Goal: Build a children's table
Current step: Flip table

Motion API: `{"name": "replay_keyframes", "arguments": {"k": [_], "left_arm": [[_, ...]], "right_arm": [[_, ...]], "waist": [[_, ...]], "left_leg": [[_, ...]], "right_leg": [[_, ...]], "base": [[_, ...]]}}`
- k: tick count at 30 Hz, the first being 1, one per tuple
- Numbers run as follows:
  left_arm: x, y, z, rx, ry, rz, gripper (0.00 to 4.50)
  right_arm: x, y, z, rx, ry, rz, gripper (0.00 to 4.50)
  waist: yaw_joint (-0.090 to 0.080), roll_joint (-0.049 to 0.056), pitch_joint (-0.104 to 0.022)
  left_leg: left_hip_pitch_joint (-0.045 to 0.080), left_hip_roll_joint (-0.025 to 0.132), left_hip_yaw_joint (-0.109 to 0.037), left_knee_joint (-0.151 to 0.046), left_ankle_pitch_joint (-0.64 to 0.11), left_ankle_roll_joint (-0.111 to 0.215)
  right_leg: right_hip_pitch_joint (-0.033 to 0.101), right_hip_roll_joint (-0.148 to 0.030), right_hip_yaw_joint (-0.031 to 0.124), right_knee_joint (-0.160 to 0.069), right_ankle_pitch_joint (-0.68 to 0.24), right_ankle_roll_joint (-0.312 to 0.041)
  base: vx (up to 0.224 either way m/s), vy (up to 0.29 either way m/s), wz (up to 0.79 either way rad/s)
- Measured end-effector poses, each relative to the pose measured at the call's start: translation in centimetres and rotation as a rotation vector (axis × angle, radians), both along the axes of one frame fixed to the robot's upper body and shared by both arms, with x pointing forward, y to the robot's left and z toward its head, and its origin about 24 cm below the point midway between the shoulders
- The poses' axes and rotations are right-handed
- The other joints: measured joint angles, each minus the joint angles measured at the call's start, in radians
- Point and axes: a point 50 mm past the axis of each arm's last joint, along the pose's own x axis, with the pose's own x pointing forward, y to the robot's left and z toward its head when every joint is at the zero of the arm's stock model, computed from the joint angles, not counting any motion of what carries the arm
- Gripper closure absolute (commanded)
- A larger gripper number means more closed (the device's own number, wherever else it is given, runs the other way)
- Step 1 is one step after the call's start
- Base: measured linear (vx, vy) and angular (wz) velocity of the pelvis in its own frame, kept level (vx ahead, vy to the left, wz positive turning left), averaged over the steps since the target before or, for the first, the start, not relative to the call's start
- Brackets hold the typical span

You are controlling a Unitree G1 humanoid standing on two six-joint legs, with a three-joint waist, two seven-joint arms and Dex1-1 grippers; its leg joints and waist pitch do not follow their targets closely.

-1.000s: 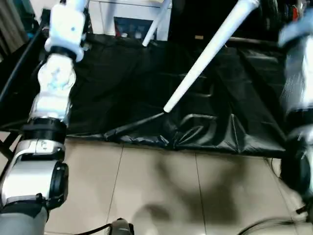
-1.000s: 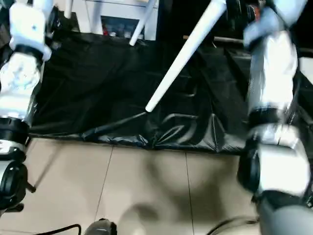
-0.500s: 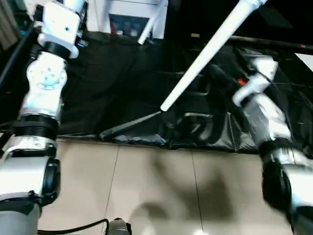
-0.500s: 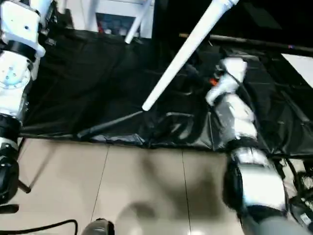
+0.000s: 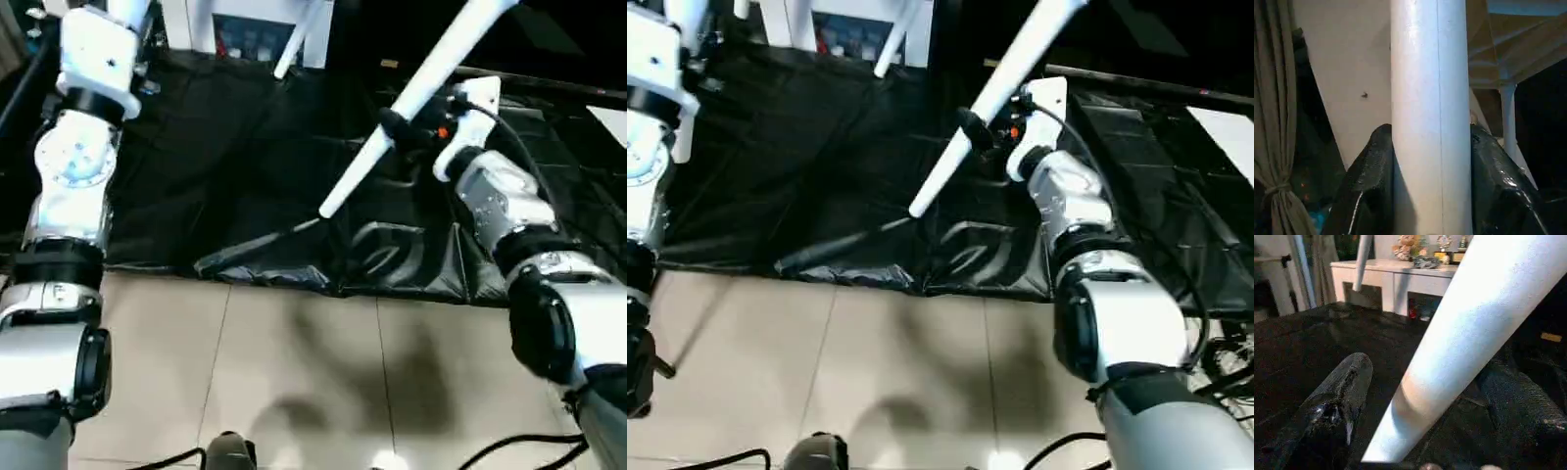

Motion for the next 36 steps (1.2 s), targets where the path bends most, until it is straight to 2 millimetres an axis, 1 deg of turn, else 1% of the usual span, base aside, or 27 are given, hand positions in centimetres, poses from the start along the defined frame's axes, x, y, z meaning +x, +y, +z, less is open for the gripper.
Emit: {"name": "replay_keyframes", "arguments": {"k": [5,7,9,10,13,16,17,20,21,25,31,36], "left_arm": [[0.0,-0.2,-0.1,-0.003,-0.005,-0.011,2.82],[-0.1,-0.3,0.0,-0.002,-0.011,-0.025,2.82],[-0.2,-0.5,0.0,-0.009,-0.012,-0.043,2.82],[-0.3,-0.4,-0.1,-0.013,-0.012,-0.044,2.82],[-0.6,-0.3,-0.3,-0.023,-0.018,-0.050,2.82],[-0.7,-0.1,-0.2,-0.028,-0.028,-0.053,2.82],[-0.8,-0.1,-0.1,-0.028,-0.032,-0.054,2.82],[-1.0,0.1,0.4,-0.023,-0.048,-0.054,2.82],[-1.0,0.2,0.6,-0.022,-0.054,-0.054,2.82],[-1.1,0.5,0.8,-0.034,-0.063,-0.048,2.82],[-1.1,1.8,0.3,-0.094,-0.033,-0.023,2.82],[-1.1,2.4,-0.7,-0.130,0.003,-0.009,2.82]], "right_arm": [[0.1,0.0,0.1,-0.024,0.007,-0.009,0.78],[0.4,0.2,0.6,-0.042,0.005,-0.047,0.78],[0.6,0.2,0.9,-0.045,0.006,-0.072,0.78],[0.6,0.4,1.1,-0.042,0.008,-0.070,0.78],[0.7,0.5,1.4,-0.041,0.000,-0.064,0.78],[0.6,0.9,1.4,-0.039,0.000,-0.033,0.78],[0.6,1.1,1.3,-0.037,0.000,-0.027,0.78],[0.7,1.4,1.7,-0.011,-0.008,-0.030,0.78],[0.7,1.4,1.9,0.023,-0.010,-0.037,0.78],[0.6,1.6,2.0,0.158,-0.011,0.006,0.78],[-0.2,1.5,2.0,0.255,-0.071,0.191,0.78],[-0.8,1.0,1.9,0.287,-0.119,0.269,0.78]], "waist": [[0.000,0.002,0.002],[-0.002,0.006,0.011],[-0.002,0.003,0.017],[-0.003,0.003,0.019],[-0.004,-0.003,0.025],[-0.004,-0.014,0.033],[-0.004,-0.016,0.037],[-0.006,-0.021,0.055],[-0.006,-0.022,0.063],[-0.006,-0.026,0.078],[-0.005,-0.027,0.087],[-0.001,-0.026,0.088]], "left_leg": [[0.001,0.000,0.000,-0.001,0.000,0.000],[0.001,-0.001,0.000,-0.002,0.000,0.000],[0.001,-0.001,0.000,-0.006,0.000,0.000],[0.001,-0.001,0.000,-0.007,0.000,0.000],[0.001,-0.001,0.000,-0.012,0.001,-0.003],[0.000,-0.001,0.001,-0.018,0.004,-0.006],[0.000,-0.001,0.001,-0.018,0.004,-0.007],[0.000,-0.001,0.001,-0.020,0.005,-0.008],[0.000,-0.001,0.001,-0.021,0.005,-0.008],[0.000,-0.002,0.001,-0.025,0.005,-0.008],[-0.003,-0.001,0.005,-0.028,0.007,-0.010],[-0.004,0.000,0.006,-0.028,0.008,-0.005]], "right_leg": [[0.000,0.000,0.000,0.000,0.000,0.000],[-0.001,0.000,0.001,0.000,0.000,0.000],[-0.009,0.000,0.001,0.000,-0.001,0.002],[-0.010,0.000,0.001,0.000,-0.001,0.002],[-0.012,0.001,0.001,0.000,-0.001,0.001],[-0.011,0.001,0.001,0.000,0.000,0.000],[-0.012,0.001,0.001,0.000,0.000,-0.001],[-0.013,0.001,0.001,0.000,-0.001,-0.001],[-0.014,0.001,0.001,-0.001,-0.001,0.000],[-0.014,0.001,0.000,-0.006,-0.001,0.000],[-0.012,0.002,0.000,-0.009,-0.004,-0.006],[-0.011,0.002,0.000,-0.011,-0.008,-0.012]], "base": [[0.000,0.000,0.00],[0.000,0.000,0.00],[0.000,0.000,0.00],[0.000,0.000,0.00],[0.000,0.000,0.00],[0.000,0.000,0.00],[0.000,0.000,0.00],[0.000,0.000,0.00],[0.000,0.000,0.00],[0.000,0.000,0.00],[0.000,0.000,0.00],[0.000,0.000,0.00]]}}
